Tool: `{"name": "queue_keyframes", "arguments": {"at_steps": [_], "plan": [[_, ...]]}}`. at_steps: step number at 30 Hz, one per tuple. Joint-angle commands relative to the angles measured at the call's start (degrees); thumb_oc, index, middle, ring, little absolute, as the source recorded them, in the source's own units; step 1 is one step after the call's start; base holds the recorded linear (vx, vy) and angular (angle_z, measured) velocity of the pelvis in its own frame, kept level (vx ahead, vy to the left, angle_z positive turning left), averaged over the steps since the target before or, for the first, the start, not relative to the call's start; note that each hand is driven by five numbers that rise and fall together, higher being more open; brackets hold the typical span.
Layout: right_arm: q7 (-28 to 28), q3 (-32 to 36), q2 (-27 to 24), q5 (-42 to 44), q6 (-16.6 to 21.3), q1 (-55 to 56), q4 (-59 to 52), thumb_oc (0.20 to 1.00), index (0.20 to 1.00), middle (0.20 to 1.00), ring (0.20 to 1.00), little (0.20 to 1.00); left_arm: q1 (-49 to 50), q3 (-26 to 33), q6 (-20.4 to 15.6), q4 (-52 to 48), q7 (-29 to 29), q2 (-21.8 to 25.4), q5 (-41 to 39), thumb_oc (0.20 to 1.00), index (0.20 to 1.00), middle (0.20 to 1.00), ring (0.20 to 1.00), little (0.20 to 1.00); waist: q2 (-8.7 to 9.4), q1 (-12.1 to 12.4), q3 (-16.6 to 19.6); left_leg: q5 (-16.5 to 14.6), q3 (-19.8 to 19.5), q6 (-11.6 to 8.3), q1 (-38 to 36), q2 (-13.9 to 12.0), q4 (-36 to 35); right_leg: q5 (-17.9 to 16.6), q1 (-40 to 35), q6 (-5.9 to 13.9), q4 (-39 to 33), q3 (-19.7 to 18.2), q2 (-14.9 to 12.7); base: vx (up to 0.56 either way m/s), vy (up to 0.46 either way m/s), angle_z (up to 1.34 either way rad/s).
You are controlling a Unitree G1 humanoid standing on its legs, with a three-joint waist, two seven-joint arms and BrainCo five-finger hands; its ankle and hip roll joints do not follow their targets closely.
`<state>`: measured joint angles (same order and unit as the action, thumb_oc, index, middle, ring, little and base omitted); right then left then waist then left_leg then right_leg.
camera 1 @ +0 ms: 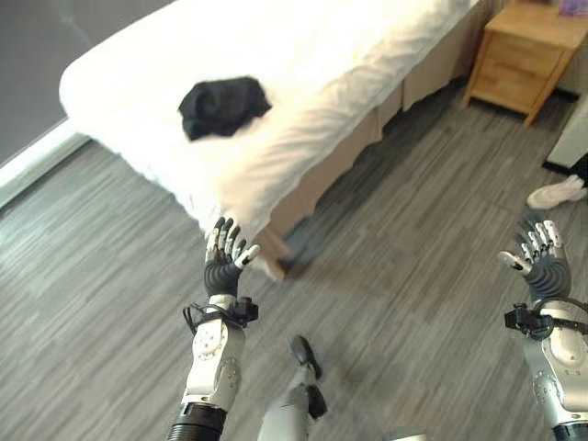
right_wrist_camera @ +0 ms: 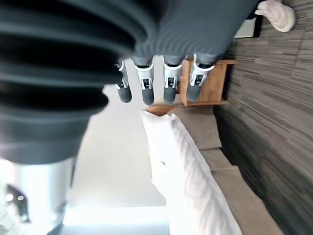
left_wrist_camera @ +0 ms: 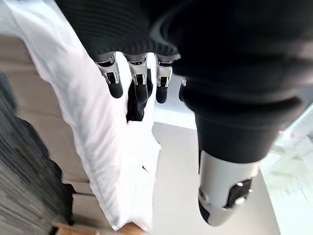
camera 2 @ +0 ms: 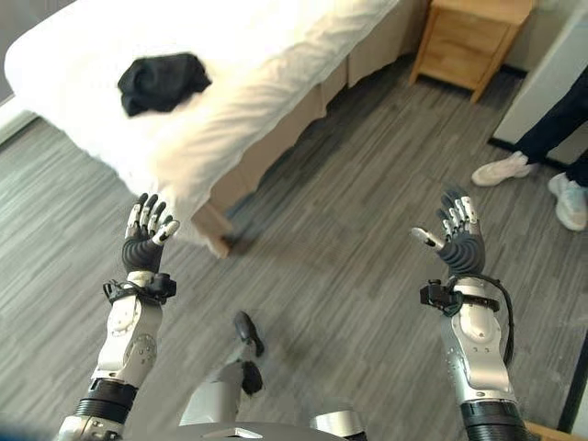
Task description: Pick up bed clothes into laundry basket.
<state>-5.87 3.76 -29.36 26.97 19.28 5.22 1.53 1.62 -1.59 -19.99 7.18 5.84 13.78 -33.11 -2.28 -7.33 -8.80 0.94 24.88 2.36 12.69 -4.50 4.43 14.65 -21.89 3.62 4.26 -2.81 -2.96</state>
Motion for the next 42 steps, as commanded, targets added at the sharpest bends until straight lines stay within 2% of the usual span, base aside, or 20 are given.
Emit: {"name": "queue_keyframes", "arguments": {"at_steps": [1,2,3,5,6,8,9,10,11,12,15,17,23,26,28,30,32,35,37,42], "plan": [[1.75,1.03,-1.49,-1.85,1.76,-2.92,-3.44,1.0,1.0,1.0,1.0,1.0,-5.34,1.49,-2.66,-3.6,0.38,1.18,0.85,1.0,1.0,1.0,1.0,1.0,2.56,2.26,-0.19,6.64,-1.32,-5.24,-4.7,0.94,-6.48,-15.25,13.74,4.88,19.21,4.29,-9.42,0.63,0.126,-1.03],[2.05,0.4,-0.95,-1.57,1.72,-3.29,-3.55,1.0,1.0,1.0,1.0,1.0,-5.57,1.71,-2.7,-4.4,0.78,1.65,1.33,1.0,1.0,1.0,1.0,1.0,2.62,2.29,-0.61,5.52,-1.21,-3.81,-5.95,2.37,-6.16,-19.98,17.06,5.21,26.92,3.09,-10.38,0.61,0.129,-0.57],[2.75,-0.18,-0.51,-1.36,1.76,-3.78,-3.38,1.0,1.0,1.0,1.0,1.0,-5.59,2.14,-2.87,-4.93,0.91,2.52,2.18,1.0,1.0,1.0,1.0,1.0,2.45,1.85,-1.26,4.19,-1.23,-2.64,-7.92,3.45,-6.14,-22.61,20.61,5.2,32.78,1.53,-10.24,0.48,0.087,-0.27],[2.12,-0.57,-0.39,-3.11,1.42,-3.68,-3.12,1.0,1.0,1.0,1.0,1.0,-5.94,2.25,-3.17,-6.52,1.49,3.78,4.13,1.0,1.0,1.0,1.0,1.0,0.56,0.66,-2.64,2.49,-2.92,-1.73,-11.91,3.67,-7.25,-18.86,28.97,4.19,38.88,0.58,-8.44,0.36,0.045,0.36],[1.71,-1.1,-0.37,-3.8,1.23,-4.23,-3.17,1.0,1.0,1.0,1.0,1.0,-6.59,2.83,-3.24,-6.45,2.35,4.48,5.05,1.0,1.0,1.0,1.0,1.0,-0.41,-0.06,-3.59,2.67,-2.58,-1.44,-13.13,3.07,-7.63,-17.4,33.43,2.94,37.82,1.07,-8.35,0.3,-0.034,0.97],[2.69,-1.05,-0.5,-2.55,1.49,-4.45,-3.69,1.0,1.0,1.0,1.0,1.0,-7.67,3.23,-3.88,-7.51,2.28,5.41,5.45,1.0,1.0,1.0,1.0,1.0,-0.92,-1.84,-4.61,1.78,-3.9,-2.53,-15.39,3.17,-8.09,-13.99,36.03,2.26,29.74,2.11,-9.42,0.26,-0.094,1.06],[2.73,-1.03,-0.52,-2.51,1.5,-4.46,-3.67,1.0,1.0,1.0,1.0,1.0,-7.69,3.24,-3.89,-7.49,2.27,5.41,5.43,1.0,1.0,1.0,1.0,1.0,-0.99,-2.07,-4.73,1.76,-4.14,-2.56,-15.51,3.09,-8.1,-13.98,35.66,2.24,29.5,2.42,-9.43,0.64,-0.416,1.54],[3.08,0.6,-1.69,-2.16,1.79,-2.56,-3.91,1.0,1.0,1.0,1.0,1.0,-11.83,3.28,-5.5,-5.6,3.81,8.59,9.32,1.0,1.0,1.0,1.0,1.0,-0.56,-6.42,-4.15,-2.6,-8.68,-4.72,-18.71,3.8,-7.92,-15.26,34.01,5.06,-0.53,-7.73,-6.25,0.58,-0.473,2.07],[4.0,1.33,-0.56,-0.65,1.95,-0.83,-4.06,1.0,1.0,1.0,1.0,1.0,-12.85,2.05,-4.54,-4.96,3.62,9.03,10.26,1.0,1.0,1.0,1.0,1.0,-0.35,-6.21,-3.56,-2.58,-11.33,-4.75,-17.93,3.91,-6.55,-14.42,32.08,4.41,2.03,-10.28,-5.35,0.7,-0.59,2.17],[4.3,0.68,-1.45,-0.6,1.43,-1.48,-3.88,1.0,1.0,1.0,1.0,1.0,-13.23,2.41,-4.46,-4.78,3.38,8.96,12.15,1.0,1.0,1.0,1.0,1.0,-0.22,-5.46,-3.45,-2.5,-11.81,-5.34,-18.16,3.86,-6.09,-16.78,32.2,4.73,0.59,-9.51,-5.82,0.18,-0.229,1.97],[6.09,1.74,-3.35,0.7,1.64,-1.13,-3.89,1.0,1.0,1.0,1.0,1.0,-15.57,1.36,-4.8,-1.86,3.15,9.65,11.87,1.0,1.0,1.0,1.0,1.0,-0.42,-5.77,-2.86,-2.21,-13.5,-5.84,-17.26,3.87,-5.06,-17.66,30.43,3.95,-2.3,-8.35,-5.48,0.16,-0.226,1.66],[6.26,2.35,-5.06,0.99,1.76,-2.29,-3.73,1.0,1.0,1.0,1.0,1.0,-17.92,-0.13,-3.63,1.8,3.3,10.43,11.71,1.0,1.0,1.0,1.0,1.0,-1.81,-5.95,-1.9,-1.92,-15.16,-6.26,-15.72,3.73,-4.41,-17.48,27.77,3.43,-5.08,-6.61,-5.42,0.16,-0.177,0.31],[7.16,0.97,-6.03,0.01,1.07,-3.65,-4.4,1.0,1.0,1.0,1.0,1.0,-19.31,-0.67,-2.15,4.62,2.97,12.91,13.8,1.0,1.0,1.0,1.0,1.0,-3.56,-6.7,-1.07,-1.51,-15.52,-6.5,-16.39,3.3,-5.68,-16.82,25.37,2.66,-6.57,-5.9,-4.7,0.11,-0.046,0.13],[7.9,0.49,-6.68,-0.76,0.67,-3.98,-4.26,1.0,1.0,1.0,1.0,1.0,-20.97,-0.41,-1.39,6.86,3.44,16.22,17.03,1.0,1.0,1.0,1.0,1.0,-3.92,-7.03,-0.93,-1.59,-15.37,-6.69,-16.71,3.18,-5.78,-16.65,24.75,2.49,-7.27,-5.81,-4.4,0.08,-0.032,-0.6],[8.99,0.06,-6.89,-0.27,0.62,-4.05,-4.01,1.0,1.0,1.0,1.0,1.0,-24.26,-1.86,0.28,12.64,4.15,21.25,23.09,1.0,1.0,1.0,1.0,1.0,-4.19,-7.91,-0.89,-1.54,-14.72,-6.84,-17.16,3.02,-6.32,-16.85,24.55,2.54,-7.87,-6.1,-3.96,0.07,-0.02,-0.68],[10.82,-1.9,-7.38,0.3,0.73,-4.07,-3.48,1.0,1.0,1.0,1.0,1.0,-36.67,-10.24,5.73,29.25,5.3,30.01,40.3,1.0,1.0,1.0,1.0,1.0,-4.44,-9.69,-1.47,-1.27,-13.61,-7.21,-17.31,2.57,-6.97,-17.3,25.04,2.92,-8.33,-6.64,-3.31,0.02,-0.016,-0.28],[11.11,-2.97,-7.87,0.08,0.77,-3.68,-3.32,1.0,1.0,1.0,1.0,1.0,-42.89,-15.37,7.18,36.87,6.18,31.79,46.58,1.0,1.0,1.0,1.0,1.0,-4.45,-10.09,-1.83,-0.95,-13.13,-7.33,-17.1,2.47,-7.46,-17.73,25.77,3.13,-8.35,-6.93,-3.1,-0.03,-0.016,-0.25],[11.49,-4.12,-8.37,0.65,1.07,-3.17,-3.66,1.0,1.0,1.0,1.0,1.0,-47.69,-18.09,8.73,44.07,7.58,31.55,49.63,1.0,1.0,1.0,1.0,1.0,-4.38,-10.01,-2.17,-0.56,-12.75,-7.51,-16.62,2.34,-7.97,-18.06,26.68,3.32,-8.51,-6.95,-2.98,-0.03,-0.02,-0.28],[12.04,-4.5,-8.47,1.35,1.05,-2.22,-3.87,1.0,1.0,1.0,1.0,1.0,-51.59,-19.88,9.76,52.37,7.51,31.37,51.34,1.0,1.0,1.0,1.0,1.0,-4.29,-10.1,-2.46,-0.37,-12.42,-7.66,-16.36,2.23,-8.24,-18.19,27.25,3.46,-8.63,-7.15,-2.68,-0.02,-0.031,-0.17],[12.65,-7.51,-7.95,3.91,1.2,-3.44,-4.03,1.0,1.0,1.0,1.0,1.0,-54.98,-20.67,11.1,62.79,4.99,28.8,49.22,1.0,1.0,1.0,1.0,1.0,-4.01,-11.39,-4.08,0.28,-11.21,-7.96,-15.91,2.16,-9.14,-19.04,28.88,3.47,-8.62,-8.14,-2.27,-0.02,-0.01,0.03]]}}
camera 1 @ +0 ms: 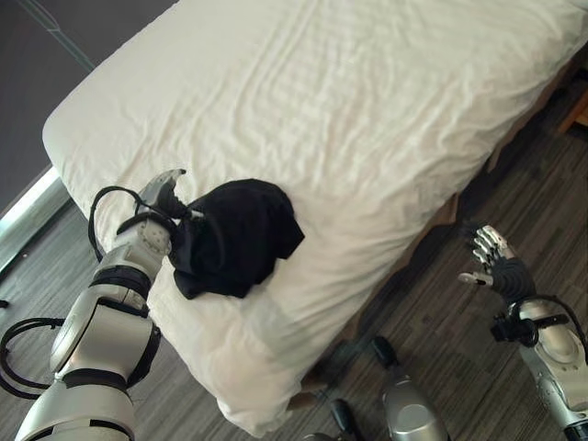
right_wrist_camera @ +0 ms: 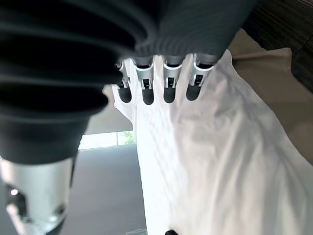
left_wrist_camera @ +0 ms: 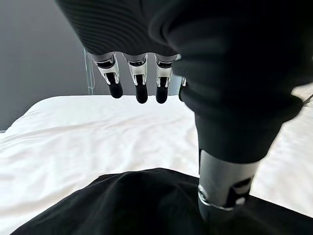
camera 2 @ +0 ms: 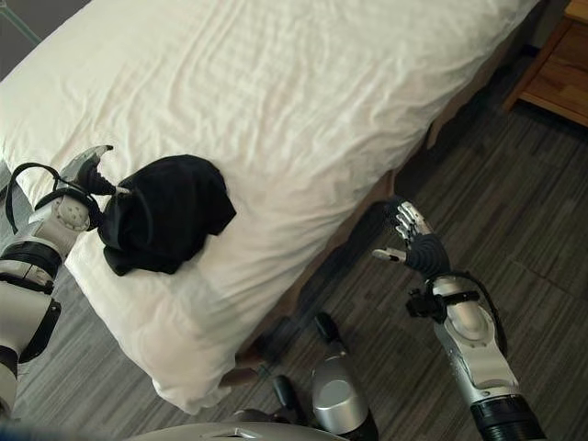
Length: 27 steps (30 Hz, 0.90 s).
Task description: Pick up bed clothes into laundry basket.
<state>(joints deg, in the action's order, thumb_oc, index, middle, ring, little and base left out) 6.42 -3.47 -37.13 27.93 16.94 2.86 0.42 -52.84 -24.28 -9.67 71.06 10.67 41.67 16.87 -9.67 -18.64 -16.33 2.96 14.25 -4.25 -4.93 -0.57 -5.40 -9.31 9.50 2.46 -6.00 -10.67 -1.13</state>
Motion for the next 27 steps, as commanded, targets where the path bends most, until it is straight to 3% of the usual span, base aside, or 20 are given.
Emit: {"name": "queue_keyframes", "arguments": {"at_steps": [1,17,18,19,27], "plan": [[0.36,-0.3,-0.19,2.95,3.55,-1.12,-2.9,1.0,1.0,1.0,1.0,1.0,-0.54,2.02,0.79,-1.07,0.16,0.91,-0.76,1.0,1.0,1.0,1.0,1.0,3.38,-0.09,3.47,-1.73,-0.57,-1.35,1.75,-1.77,0.69,4.92,-2.46,4.63,1.65,-0.29,-4.1,-0.04,-0.018,-0.14],[0.06,-4.68,-0.1,3.81,2.84,-2.44,-4.86,1.0,1.0,1.0,1.0,1.0,4.85,1.65,4.24,6.39,-2.34,-6.54,3.31,1.0,1.0,1.0,1.0,1.0,4.47,-3.02,-1.24,-0.11,3.28,-2.61,10.37,-2.31,0.4,1.37,8.0,5.22,1.0,-3.79,-2.87,-0.02,-0.014,-0.2],[-0.08,-4.61,-0.02,3.49,2.72,-2.38,-4.77,1.0,1.0,1.0,1.0,1.0,5.52,1.99,4.37,7.23,-2.8,-6.96,3.2,0.52,0.52,0.52,0.52,0.52,4.49,-3.23,-1.31,-0.37,3.68,-2.66,10.45,-2.41,0.4,1.55,8.21,5.33,1.0,-4.02,-2.71,0.05,0.011,-0.29],[0.0,-4.31,0.4,3.8,2.55,-1.95,-4.89,1.0,1.0,1.0,1.0,1.0,7.62,2.7,4.63,8.64,-3.94,-7.65,3.16,0.2,0.2,0.2,0.2,0.2,4.47,-3.48,-1.15,-0.57,4.39,-2.73,10.45,-2.43,0.4,1.44,8.7,5.45,1.0,-4.65,-2.38,0.07,0.015,-0.2],[0.21,-3.39,1.97,4.23,2.49,0.26,-4.17,1.0,1.0,1.0,1.0,1.0,9.94,8.06,3.78,6.9,-4.99,-8.77,-5.55,0.2,0.2,0.2,0.2,0.2,3.25,-3.18,0.04,-1.33,3.55,-2.64,9.19,-2.06,0.4,2.26,7.57,5.0,1.0,-4.05,-2.9,0.04,0.01,-0.06]]}}
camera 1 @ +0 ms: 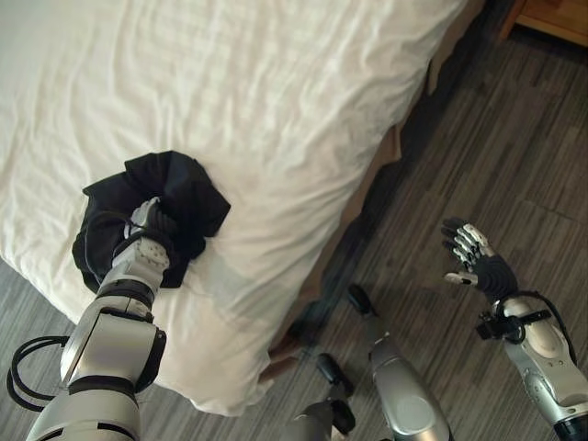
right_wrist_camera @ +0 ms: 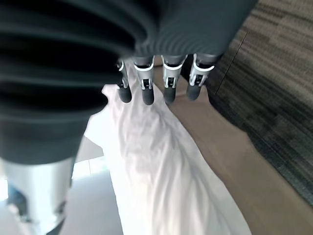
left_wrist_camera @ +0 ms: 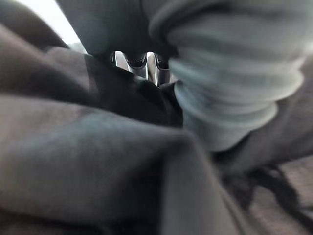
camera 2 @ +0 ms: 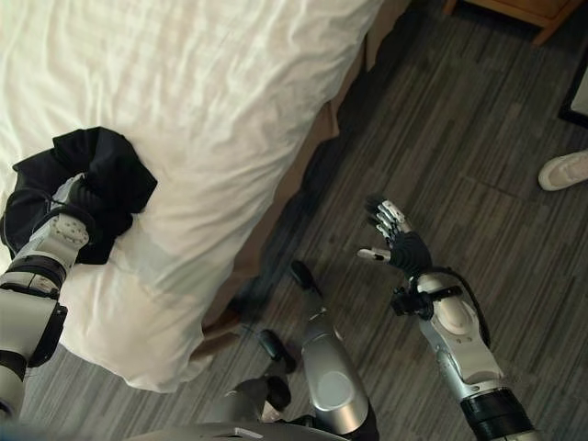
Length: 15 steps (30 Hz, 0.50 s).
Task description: Pick up bed clothes into laundry basket.
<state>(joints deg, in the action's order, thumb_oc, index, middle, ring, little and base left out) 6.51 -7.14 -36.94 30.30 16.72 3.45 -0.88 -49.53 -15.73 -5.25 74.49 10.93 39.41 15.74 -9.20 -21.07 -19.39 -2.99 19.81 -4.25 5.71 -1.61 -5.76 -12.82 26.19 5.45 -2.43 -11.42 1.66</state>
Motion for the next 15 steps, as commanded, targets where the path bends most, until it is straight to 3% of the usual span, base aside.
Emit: {"name": "queue_keyframes", "arguments": {"at_steps": [1,2,4,5,7,13,15], "plan": [[-0.1,0.37,2.34,1.97,2.89,-0.34,-2.43,1.0,1.0,1.0,1.0,1.0,6.58,3.96,-2.17,1.01,-5.56,-7.63,-15.37,0.2,0.2,0.2,0.2,0.2,2.51,-0.43,3.37,4.46,-2.53,-2.5,-1.72,-0.89,0.76,5.98,-9.63,1.94,-2.57,-2.99,-5.9,0.0,0.008,-0.1],[-0.1,0.32,2.35,1.97,2.89,-0.39,-2.42,1.0,1.0,1.0,1.0,1.0,6.59,3.99,-2.17,1.0,-5.57,-7.59,-15.38,0.2,0.2,0.2,0.2,0.2,2.55,-0.41,3.48,4.64,-2.47,-2.54,-1.52,-0.9,0.76,5.79,-9.41,1.89,-2.57,-3.06,-5.88,-0.01,0.007,-0.07],[-0.99,-0.01,2.99,2.42,3.16,-1.49,-1.52,1.0,1.0,1.0,1.0,1.0,6.71,10.36,-4.22,-4.65,-6.8,-10.43,-34.48,0.2,0.2,0.2,0.2,0.2,2.4,-0.16,3.64,4.46,-3.11,-2.42,-1.86,-0.72,0.76,5.98,-9.92,1.82,-2.57,-2.66,-6.12,-0.01,0.012,0.09],[-2.05,-0.48,3.18,2.34,3.5,-2.75,-1.71,1.0,1.0,1.0,1.0,1.0,7.31,10.84,-6.45,-9.99,-7.23,-12.65,-44.1,0.2,0.2,0.2,0.2,0.2,2.49,-0.15,3.48,4.39,-3.62,-2.27,-1.97,-0.58,0.76,6.0,-10.41,1.75,-2.57,-2.51,-6.22,-0.02,0.024,0.28],[-3.13,-0.84,2.78,1.51,3.28,-4.15,-1.37,1.0,1.0,1.0,1.0,1.0,9.13,10.0,-9.76,-20.78,-8.99,-14.53,-54.52,0.2,0.2,0.2,0.2,0.2,2.65,0.12,3.52,4.26,-4.09,-2.12,-2.22,-0.55,0.76,5.92,-10.91,1.75,-2.57,-2.21,-6.26,-0.04,0.019,0.36],[-3.6,-0.26,2.04,-1.2,2.83,-6.18,-1.28,1.0,1.0,1.0,1.0,1.0,11.63,5.73,-14.74,-45.2,-17.0,-19.35,-74.9,0.2,0.2,0.2,0.2,0.2,3.37,0.4,5.42,3.49,-4.82,-1.53,-4.13,-0.58,0.76,6.33,-13.37,1.87,-2.57,-2.08,-6.42,-0.01,0.034,0.11],[-3.51,-0.22,2.42,-1.8,2.84,-6.0,-1.15,1.0,1.0,1.0,1.0,1.0,12.02,5.59,-16.23,-48.9,-18.21,-21.34,-78.27,0.2,0.2,0.2,0.2,0.2,3.7,0.31,6.38,3.02,-4.87,-1.27,-5.43,-0.56,0.76,6.7,-14.54,1.89,-2.43,-2.08,-6.45,0.04,0.051,-0.02]]}}
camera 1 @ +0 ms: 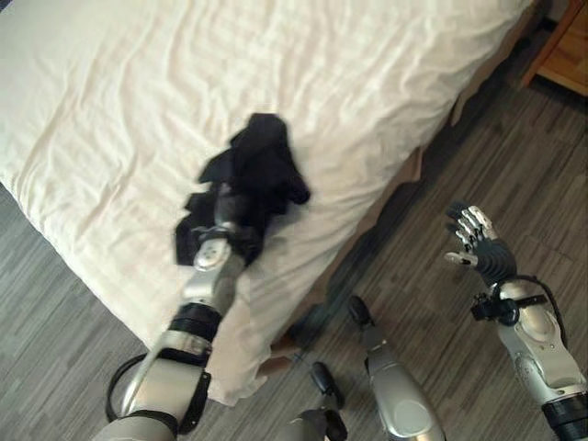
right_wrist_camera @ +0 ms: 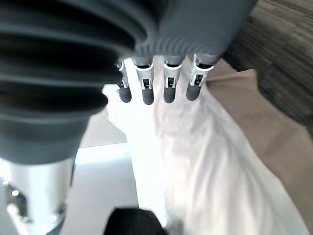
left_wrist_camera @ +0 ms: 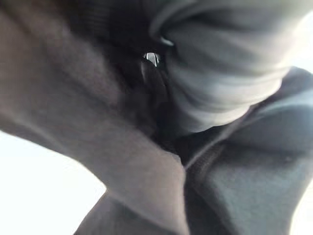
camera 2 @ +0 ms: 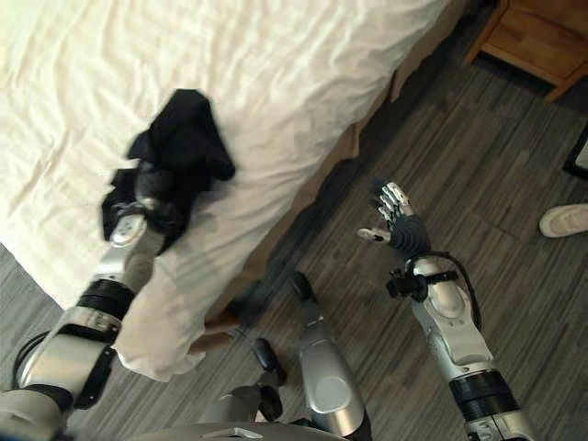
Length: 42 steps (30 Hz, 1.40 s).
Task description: Pick up bed clothes into laundry basket.
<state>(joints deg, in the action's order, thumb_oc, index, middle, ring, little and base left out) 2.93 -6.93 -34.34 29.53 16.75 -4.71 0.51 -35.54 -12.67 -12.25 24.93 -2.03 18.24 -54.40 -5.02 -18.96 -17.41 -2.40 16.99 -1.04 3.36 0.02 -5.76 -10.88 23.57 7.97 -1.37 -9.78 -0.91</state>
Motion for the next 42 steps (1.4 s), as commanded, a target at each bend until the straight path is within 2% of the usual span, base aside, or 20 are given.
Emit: {"name": "queue_keyframes", "arguments": {"at_steps": [1,6,10,11,13,19,23,26,29,31,32,33,34,35,37,38,39,40,41,42], "plan": [[0.34,-0.01,0.12,-1.17,2.94,2.55,-2.53,1.0,1.0,1.0,1.0,1.0,-1.57,2.64,-10.21,-3.03,-6.22,-1.32,-9.54,0.2,0.2,0.2,0.2,0.2,-0.34,-1.67,5.06,2.17,-2.2,-4.36,-3.81,-2.17,0.76,5.01,-12.7,-0.68,-3.39,-3.7,-3.88,0.05,0.048,0.12],[0.76,4.43,2.29,-2.41,3.92,6.61,-3.24,1.0,1.0,1.0,1.0,1.0,6.87,4.64,-12.78,-17.67,-10.32,-6.32,-13.72,0.2,0.2,0.2,0.2,0.2,0.68,-0.3,8.63,0.93,-3.21,-3.46,-6.86,-1.92,0.76,6.41,-16.02,-1.01,-2.72,-3.12,-3.94,0.04,0.021,-0.06],[0.88,7.69,3.93,-3.22,4.63,9.71,-3.63,1.0,1.0,1.0,1.0,1.0,16.0,7.99,-12.33,-23.85,-13.31,-8.01,-16.09,0.2,0.2,0.2,0.2,0.2,1.3,1.26,10.28,0.33,-4.22,-2.9,-8.2,-1.64,0.76,7.4,-17.65,-1.17,-1.94,-2.63,-4.07,0.0,0.009,0.02],[0.89,7.7,3.92,-3.22,4.62,9.86,-3.69,1.0,1.0,1.0,1.0,1.0,16.19,7.95,-12.31,-23.96,-13.31,-8.04,-16.08,0.2,0.2,0.2,0.2,0.2,1.29,1.24,10.36,0.32,-4.25,-2.9,-8.25,-1.64,0.76,7.44,-17.71,-1.16,-1.93,-2.6,-4.09,-0.01,0.022,0.13],[1.32,10.24,5.71,-3.42,5.12,12.56,-3.85,1.0,1.0,1.0,1.0,1.0,25.17,11.66,-11.88,-23.45,-13.88,-9.15,-16.2,0.2,0.2,0.2,0.2,0.2,1.7,2.74,11.55,0.05,-5.22,-2.35,-8.9,-1.14,0.76,7.99,-18.82,-1.19,-1.44,-1.97,-4.44,-0.01,0.025,0.2],[1.62,11.43,7.32,-2.99,4.9,14.12,-3.85,1.0,1.0,1.0,1.0,1.0,33.11,12.97,-10.01,-21.81,-13.28,-9.06,-15.6,0.2,0.2,0.2,0.2,0.2,2.06,4.17,12.27,-0.27,-6.16,-1.34,-9.53,-0.38,0.76,8.12,-19.44,-0.71,-0.47,-1.61,-5.06,-0.02,0.042,0.15],[2.11,10.37,7.43,-3.16,4.26,14.32,-3.48,1.0,1.0,1.0,1.0,1.0,33.66,11.15,-9.13,-21.49,-13.8,-9.5,-14.82,0.2,0.2,0.2,0.2,0.2,2.65,4.38,12.73,-0.57,-6.01,-0.64,-10.03,0.26,0.76,7.97,-19.74,0.07,0.19,-2.15,-5.69,-0.02,0.078,0.08],[1.52,11.26,7.39,-2.98,4.51,14.86,-2.93,1.0,1.0,1.0,1.0,1.0,31.62,10.28,-9.65,-20.89,-13.98,-8.92,-15.03,0.2,0.2,0.2,0.2,0.2,3.13,3.29,12.33,-0.55,-5.68,-0.18,-9.92,0.79,0.76,7.47,-18.34,0.94,1.72,-3.37,-5.94,-0.05,0.096,-0.06],[0.95,14.2,8.27,-2.49,4.68,17.17,-2.06,1.0,1.0,1.0,1.0,1.0,28.47,9.67,-10.94,-20.98,-12.89,-6.54,-13.21,0.2,0.2,0.2,0.2,0.2,4.96,0.22,9.5,-0.59,-1.7,0.01,-8.05,1.12,0.76,3.13,-13.41,3.71,2.74,-5.81,-5.42,-0.21,0.114,-0.45],[-0.17,16.82,8.49,-2.19,4.86,18.62,-1.5,1.0,1.0,1.0,1.0,1.0,21.92,6.63,-11.83,-20.8,-10.9,-2.86,-10.27,0.2,0.2,0.2,0.2,0.2,6.05,-4.07,6.09,0.39,2.68,-0.57,-5.68,-0.33,0.76,1.02,-8.05,5.36,7.34,-3.51,-4.83,-0.28,0.094,-1.48],[-1.64,19.08,9.04,-1.09,5.57,19.08,-1.23,1.0,1.0,1.0,1.0,1.0,19.19,5.49,-11.76,-21.59,-9.97,-2.05,-9.18,0.2,0.2,0.2,0.2,0.2,5.32,-4.83,5.19,1.55,5.76,-0.94,-5.27,-2.53,0.76,5.67,-8.54,3.16,12.37,3.28,-5.88,-0.21,0.103,-1.34],[-1.96,19.99,9.07,-0.89,5.78,19.41,-1.37,1.0,1.0,1.0,1.0,1.0,18.34,5.0,-11.62,-22.37,-10.0,-2.11,-9.11,0.2,0.2,0.2,0.2,0.2,5.18,-5.15,5.07,1.71,7.05,-0.86,-5.37,-3.1,0.76,7.93,-8.84,2.04,15.92,5.64,-6.34,0.03,0.183,-2.37],[-3.95,22.82,9.15,-0.39,6.52,19.32,-0.24,1.0,1.0,1.0,1.0,1.0,16.7,3.56,-11.11,-23.76,-10.38,-3.24,-9.52,0.2,0.2,0.2,0.2,0.2,5.49,-6.51,6.54,0.01,9.65,-0.71,-6.83,-3.29,0.76,12.34,-11.01,1.49,19.97,6.93,-6.12,0.18,0.147,-2.29],[-6.42,25.3,9.9,-0.17,7.78,18.37,0.06,1.0,1.0,1.0,1.0,1.0,16.17,4.11,-11.13,-24.64,-9.96,-3.6,-8.92,0.2,0.2,0.2,0.2,0.2,6.33,-5.33,8.75,-0.99,17.0,-0.31,-8.97,-3.77,0.76,13.74,-13.41,0.92,18.37,15.04,-8.43,0.24,0.108,-2.1],[-6.55,25.71,10.31,-0.16,8.17,18.08,0.23,1.0,1.0,1.0,1.0,1.0,17.45,5.0,-10.66,-24.97,-10.17,-3.65,-8.32,0.2,0.2,0.2,0.2,0.2,7.21,-4.45,10.47,-2.91,20.83,0.12,-10.07,-3.25,2.8,13.64,-16.16,1.04,13.16,17.38,-8.46,0.14,-0.057,-2.92],[-6.32,25.85,10.48,0.45,8.14,18.36,0.24,1.0,1.0,1.0,1.0,1.0,18.26,6.07,-10.18,-25.31,-10.72,-3.44,-8.35,0.2,0.2,0.2,0.2,0.2,8.1,-4.23,10.89,-4.65,23.23,-0.51,-9.29,-4.56,8.12,13.56,-17.1,0.78,10.57,15.89,-7.57,0.27,-0.462,-3.77],[-5.86,24.64,9.75,0.88,8.5,17.89,-0.05,1.0,1.0,1.0,1.0,1.0,19.68,7.53,-10.6,-25.76,-11.76,-2.71,-8.89,0.2,0.2,0.2,0.2,0.2,10.31,-2.07,9.18,-0.51,21.82,-6.53,-1.64,-13.75,32.11,15.11,-19.24,-3.16,8.92,10.97,-3.15,0.13,-0.444,-2.65],[-4.59,23.26,7.41,0.94,8.02,16.58,-1.19,1.0,1.0,1.0,1.0,1.0,20.87,9.24,-11.64,-26.6,-11.32,-1.75,-7.43,0.2,0.2,0.2,0.2,0.2,11.44,1.4,6.78,5.63,7.43,-9.29,4.99,-17.48,42.97,14.27,-19.74,-5.55,7.92,3.95,0.13,-0.05,-0.221,-1.47],[-4.23,22.55,6.71,0.86,8.14,15.75,-0.78,1.0,1.0,1.0,1.0,1.0,23.84,11.43,-12.28,-26.92,-10.93,-1.71,-6.53,0.2,0.2,0.2,0.2,0.2,11.76,3.58,7.38,2.91,-5.14,-5.86,6.85,-11.69,39.48,11.54,-18.27,-3.77,7.26,-1.88,-0.6,-0.1,0.39,-3.69],[-3.98,20.49,6.87,2.12,8.37,14.09,0.24,1.0,1.0,1.0,1.0,1.0,26.62,14.31,-13.68,-27.59,-9.02,-1.56,-5.69,0.2,0.2,0.2,0.2,0.2,10.58,6.91,8.19,1.2,-19.16,-4.77,3.78,-8.07,33.99,10.38,-17.33,-0.93,8.17,-10.94,-0.08,0.08,0.453,-5.16]]}}
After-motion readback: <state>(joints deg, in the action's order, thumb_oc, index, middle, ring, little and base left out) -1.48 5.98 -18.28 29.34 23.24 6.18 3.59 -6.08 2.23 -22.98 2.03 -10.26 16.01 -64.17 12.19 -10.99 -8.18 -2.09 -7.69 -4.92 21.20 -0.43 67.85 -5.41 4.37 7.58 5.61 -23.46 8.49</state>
